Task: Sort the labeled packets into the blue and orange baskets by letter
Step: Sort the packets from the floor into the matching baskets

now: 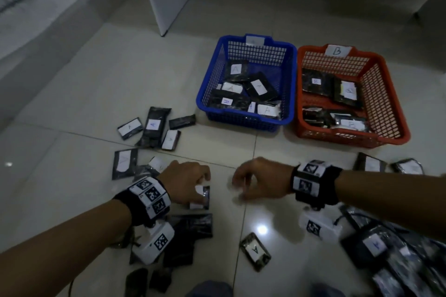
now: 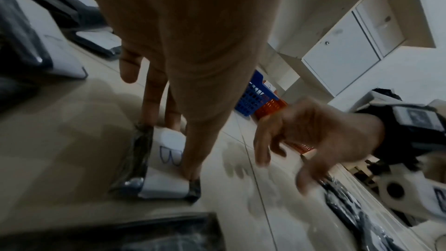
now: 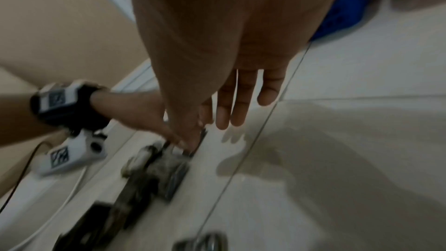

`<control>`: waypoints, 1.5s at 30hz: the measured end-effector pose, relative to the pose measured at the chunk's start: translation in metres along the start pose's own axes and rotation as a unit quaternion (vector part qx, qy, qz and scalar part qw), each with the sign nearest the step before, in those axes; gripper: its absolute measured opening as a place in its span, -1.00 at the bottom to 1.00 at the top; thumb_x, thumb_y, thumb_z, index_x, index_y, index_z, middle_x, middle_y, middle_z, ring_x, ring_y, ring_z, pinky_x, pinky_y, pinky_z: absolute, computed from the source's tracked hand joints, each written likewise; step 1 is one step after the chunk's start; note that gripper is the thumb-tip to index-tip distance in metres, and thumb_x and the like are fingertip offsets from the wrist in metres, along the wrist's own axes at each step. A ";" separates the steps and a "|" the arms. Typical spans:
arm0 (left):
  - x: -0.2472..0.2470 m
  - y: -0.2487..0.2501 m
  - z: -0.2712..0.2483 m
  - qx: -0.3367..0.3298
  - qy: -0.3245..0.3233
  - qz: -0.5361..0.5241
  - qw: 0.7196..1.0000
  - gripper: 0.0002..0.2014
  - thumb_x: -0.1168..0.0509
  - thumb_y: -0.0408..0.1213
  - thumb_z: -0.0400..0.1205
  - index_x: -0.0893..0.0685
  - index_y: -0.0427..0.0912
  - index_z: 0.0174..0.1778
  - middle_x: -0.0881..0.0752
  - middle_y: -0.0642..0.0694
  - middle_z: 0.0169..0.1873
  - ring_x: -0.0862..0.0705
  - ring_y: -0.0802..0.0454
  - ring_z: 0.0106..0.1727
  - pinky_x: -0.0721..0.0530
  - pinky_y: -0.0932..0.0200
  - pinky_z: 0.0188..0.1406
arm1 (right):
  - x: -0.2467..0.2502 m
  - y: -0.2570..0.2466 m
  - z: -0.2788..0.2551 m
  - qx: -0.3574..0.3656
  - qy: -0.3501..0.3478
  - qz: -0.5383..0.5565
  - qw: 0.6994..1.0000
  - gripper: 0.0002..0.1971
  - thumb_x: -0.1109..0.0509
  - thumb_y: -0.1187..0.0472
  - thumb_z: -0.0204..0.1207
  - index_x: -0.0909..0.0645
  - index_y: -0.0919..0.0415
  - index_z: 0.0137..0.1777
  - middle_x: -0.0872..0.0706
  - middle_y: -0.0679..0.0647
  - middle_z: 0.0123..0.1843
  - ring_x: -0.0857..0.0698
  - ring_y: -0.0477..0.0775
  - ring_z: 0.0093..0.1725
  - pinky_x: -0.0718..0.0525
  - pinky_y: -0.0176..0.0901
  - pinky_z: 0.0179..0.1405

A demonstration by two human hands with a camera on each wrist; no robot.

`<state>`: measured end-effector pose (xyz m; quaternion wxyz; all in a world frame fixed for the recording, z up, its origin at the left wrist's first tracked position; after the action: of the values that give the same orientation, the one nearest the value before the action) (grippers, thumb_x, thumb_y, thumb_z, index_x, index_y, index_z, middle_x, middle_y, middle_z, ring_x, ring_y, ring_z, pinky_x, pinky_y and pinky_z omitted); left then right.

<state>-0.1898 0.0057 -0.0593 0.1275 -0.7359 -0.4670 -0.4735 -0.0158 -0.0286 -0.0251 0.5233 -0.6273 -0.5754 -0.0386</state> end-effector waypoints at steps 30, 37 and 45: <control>0.076 -0.008 -0.010 -0.019 0.261 -0.327 0.908 -0.89 -0.55 -0.18 0.54 -0.76 -0.07 -0.12 -0.70 0.01 -0.38 -0.61 0.21 -0.42 -0.54 0.47 -0.43 | 0.120 0.036 -0.006 -0.084 0.320 0.305 0.893 -0.63 -0.65 0.26 0.43 -0.66 0.16 0.20 -0.82 0.09 -0.03 -0.80 -0.05 -0.10 -0.77 -0.21 -0.16; 0.073 -0.005 -0.007 -0.012 0.240 -0.322 0.916 -0.87 -0.55 -0.15 0.54 -0.79 -0.06 -0.07 -0.75 0.02 -0.34 -0.70 0.17 -0.35 -0.62 0.42 -0.33 | 0.152 0.065 -0.002 -0.157 0.398 0.311 0.849 -0.58 -0.58 0.26 0.51 -0.52 0.27 0.30 -0.83 0.21 -0.06 -0.85 0.18 -0.07 -0.84 0.08 -0.08; 0.075 -0.001 -0.005 -0.021 0.236 -0.324 0.916 -0.83 -0.55 -0.22 0.53 -0.79 -0.09 0.00 -0.74 0.08 -0.28 -0.71 0.25 -0.29 -0.60 0.50 -0.30 | 0.146 0.076 0.003 -0.200 0.393 0.223 0.869 -0.78 -0.61 0.16 0.49 -0.73 0.32 -0.06 -0.85 0.14 -0.17 -0.84 0.09 -0.17 -0.82 -0.02 -0.24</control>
<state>-0.1850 0.0460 0.0045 0.0581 -0.4136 -0.6257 -0.6589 0.0892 0.0892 0.0220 0.5644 -0.7631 -0.1471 -0.2785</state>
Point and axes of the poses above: each hand's wrist, its own z-axis towards the middle knuckle, its own x-axis out of the back of the hand, y = z × x, the point moved 7 cm from there along z, towards the middle knuckle
